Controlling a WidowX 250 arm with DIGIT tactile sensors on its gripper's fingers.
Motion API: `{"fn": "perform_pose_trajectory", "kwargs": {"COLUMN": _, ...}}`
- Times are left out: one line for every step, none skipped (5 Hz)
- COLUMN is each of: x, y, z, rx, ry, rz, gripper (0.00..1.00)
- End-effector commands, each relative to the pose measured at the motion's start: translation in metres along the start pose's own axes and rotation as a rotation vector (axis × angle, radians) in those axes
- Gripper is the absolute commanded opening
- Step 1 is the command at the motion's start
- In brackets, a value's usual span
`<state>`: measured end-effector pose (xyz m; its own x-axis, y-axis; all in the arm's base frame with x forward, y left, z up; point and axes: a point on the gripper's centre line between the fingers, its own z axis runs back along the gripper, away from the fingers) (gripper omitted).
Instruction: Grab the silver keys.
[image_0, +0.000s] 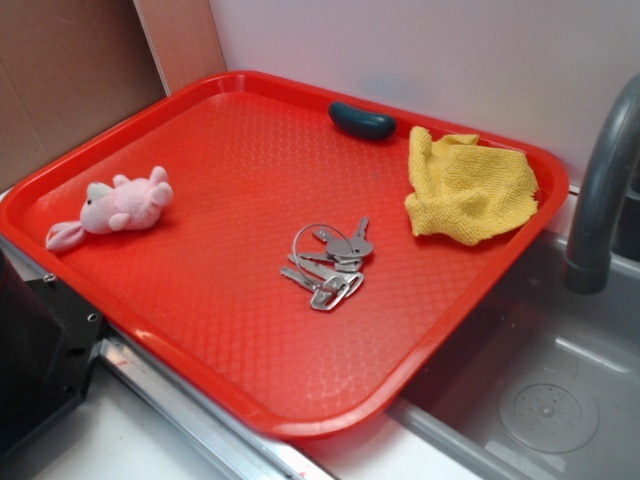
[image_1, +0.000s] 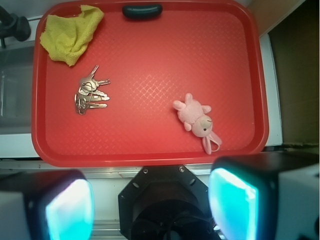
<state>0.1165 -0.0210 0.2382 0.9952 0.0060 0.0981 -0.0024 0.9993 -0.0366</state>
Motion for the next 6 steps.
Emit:
{"fn": "perform_pose_trajectory", "kwargs": {"x": 0.0, "y": 0.0, "z": 0.0, "rx": 0.0, "ry": 0.0, "rz": 0.0, "gripper": 1.0}}
{"fn": "perform_pose_trajectory", "kwargs": {"x": 0.008, "y": 0.006, "z": -0.051, "rx": -0.044, "ry": -0.002, "rz": 0.134, "gripper": 1.0}}
{"fn": "perform_pose_trajectory", "kwargs": {"x": 0.042, "y": -0.016, "z": -0.096, "rx": -0.221, "ry": -0.093, "rz": 0.126, "gripper": 1.0}}
{"fn": "perform_pose_trajectory", "kwargs": {"x": 0.071, "y": -0.039, "z": -0.13, "rx": -0.267, "ry": -0.147, "rz": 0.131, "gripper": 1.0}}
{"fn": "perform_pose_trajectory", "kwargs": {"x": 0.087, "y": -0.06, "z": -0.163, "rx": -0.226, "ry": -0.125, "rz": 0.098, "gripper": 1.0}}
{"fn": "perform_pose_trajectory", "kwargs": {"x": 0.08, "y": -0.078, "z": -0.193, "rx": -0.214, "ry": -0.045, "rz": 0.081, "gripper": 1.0}}
